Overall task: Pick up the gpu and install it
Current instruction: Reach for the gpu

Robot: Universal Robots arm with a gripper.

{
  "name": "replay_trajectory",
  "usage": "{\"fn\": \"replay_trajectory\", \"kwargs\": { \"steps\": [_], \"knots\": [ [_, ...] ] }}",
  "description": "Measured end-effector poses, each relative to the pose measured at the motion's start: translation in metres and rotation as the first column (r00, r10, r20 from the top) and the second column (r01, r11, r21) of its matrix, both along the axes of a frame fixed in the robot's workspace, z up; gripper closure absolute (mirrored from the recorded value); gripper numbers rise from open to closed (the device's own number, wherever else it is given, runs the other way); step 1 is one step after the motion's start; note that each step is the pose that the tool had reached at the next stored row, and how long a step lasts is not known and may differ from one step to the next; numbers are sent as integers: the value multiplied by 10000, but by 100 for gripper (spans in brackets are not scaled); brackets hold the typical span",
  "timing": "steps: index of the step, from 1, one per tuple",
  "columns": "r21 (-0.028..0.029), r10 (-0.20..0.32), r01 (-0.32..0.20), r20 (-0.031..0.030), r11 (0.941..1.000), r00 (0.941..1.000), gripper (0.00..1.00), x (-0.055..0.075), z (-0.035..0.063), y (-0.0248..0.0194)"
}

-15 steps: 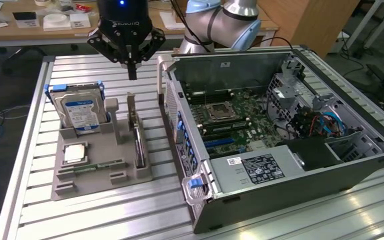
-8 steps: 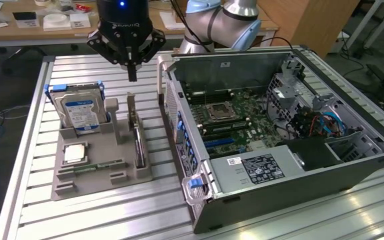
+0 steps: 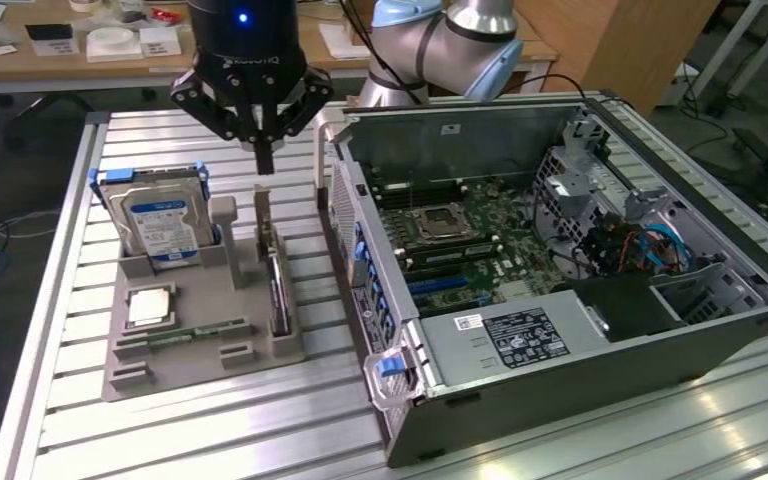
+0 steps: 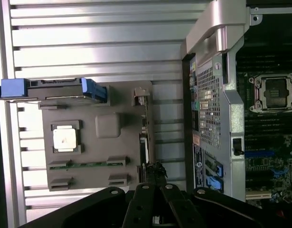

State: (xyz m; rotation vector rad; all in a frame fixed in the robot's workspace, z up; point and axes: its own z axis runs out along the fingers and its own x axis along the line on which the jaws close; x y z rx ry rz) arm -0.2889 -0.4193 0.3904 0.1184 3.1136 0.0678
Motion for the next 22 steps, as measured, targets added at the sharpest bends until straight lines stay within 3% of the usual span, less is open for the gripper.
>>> {"fn": "replay_trajectory", "kwargs": {
  "steps": [10, 19, 22],
  "knots": [
    [-1, 0, 0, 0, 10000, 10000, 89, -6, -14, -208],
    [-7, 0, 0, 0, 10000, 10000, 89, -8, -30, -314],
    [-16, -2, 2, -1, 10000, 10000, 89, -9, -35, -327]
  ]
}}
